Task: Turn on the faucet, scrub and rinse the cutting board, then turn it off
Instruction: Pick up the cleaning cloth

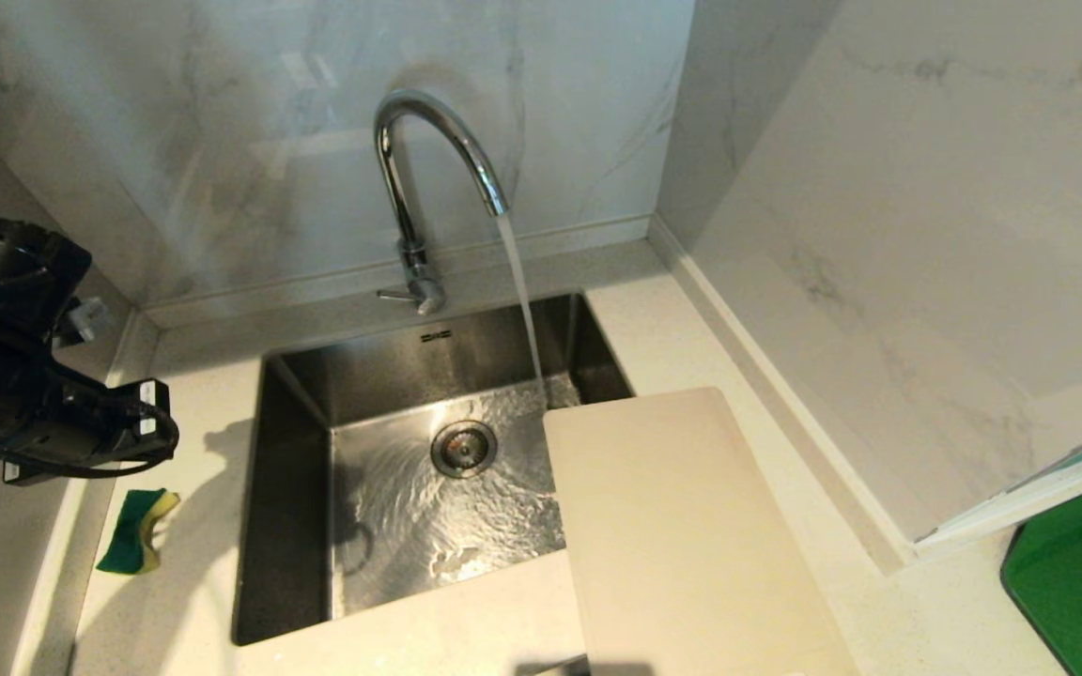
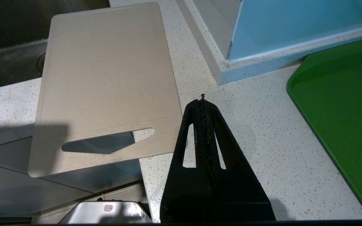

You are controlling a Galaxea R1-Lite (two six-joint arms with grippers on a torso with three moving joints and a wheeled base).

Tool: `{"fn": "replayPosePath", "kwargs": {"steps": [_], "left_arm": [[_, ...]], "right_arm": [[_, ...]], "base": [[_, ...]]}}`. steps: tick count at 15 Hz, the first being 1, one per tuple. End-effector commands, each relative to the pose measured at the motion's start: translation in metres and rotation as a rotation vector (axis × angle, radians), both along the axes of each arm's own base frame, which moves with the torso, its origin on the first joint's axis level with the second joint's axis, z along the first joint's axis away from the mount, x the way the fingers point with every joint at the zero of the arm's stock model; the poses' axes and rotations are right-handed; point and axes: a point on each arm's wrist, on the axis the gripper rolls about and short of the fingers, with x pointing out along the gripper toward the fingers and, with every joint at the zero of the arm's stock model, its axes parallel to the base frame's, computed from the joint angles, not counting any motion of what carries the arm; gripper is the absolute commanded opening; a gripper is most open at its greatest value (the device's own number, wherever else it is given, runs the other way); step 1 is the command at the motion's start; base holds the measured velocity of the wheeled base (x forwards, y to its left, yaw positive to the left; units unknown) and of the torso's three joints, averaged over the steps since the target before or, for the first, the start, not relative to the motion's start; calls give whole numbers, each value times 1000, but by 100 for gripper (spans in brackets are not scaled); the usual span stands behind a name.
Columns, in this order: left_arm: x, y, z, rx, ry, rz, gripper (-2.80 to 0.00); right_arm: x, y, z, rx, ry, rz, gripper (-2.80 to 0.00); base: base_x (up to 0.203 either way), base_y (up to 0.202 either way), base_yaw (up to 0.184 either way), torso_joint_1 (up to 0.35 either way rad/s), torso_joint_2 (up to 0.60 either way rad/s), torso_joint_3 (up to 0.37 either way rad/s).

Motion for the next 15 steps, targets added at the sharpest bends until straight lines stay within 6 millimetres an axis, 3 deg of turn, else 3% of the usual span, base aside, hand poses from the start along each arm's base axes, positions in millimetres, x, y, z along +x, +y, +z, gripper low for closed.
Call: {"fn": "replayPosePath", "kwargs": {"steps": [1, 7, 10, 15], "left_arm": [[-7, 2, -19, -1, 46, 4, -280], [-4, 9, -40, 17, 101, 5, -280], [9, 24, -49, 30, 83, 9, -280], [19, 27, -62, 59, 133, -14, -280]], "right_arm": [[0, 0, 0, 0, 1, 0, -280], [0, 0, 0, 1, 1, 1, -280], [0, 0, 0, 2, 1, 1, -280], [0, 0, 0, 2, 1, 1, -280]], "base": [[0, 0, 0, 0, 0, 0], [0, 0, 0, 0, 0, 0], [0, 0, 0, 0, 0, 0], [0, 0, 0, 0, 0, 0]]}}
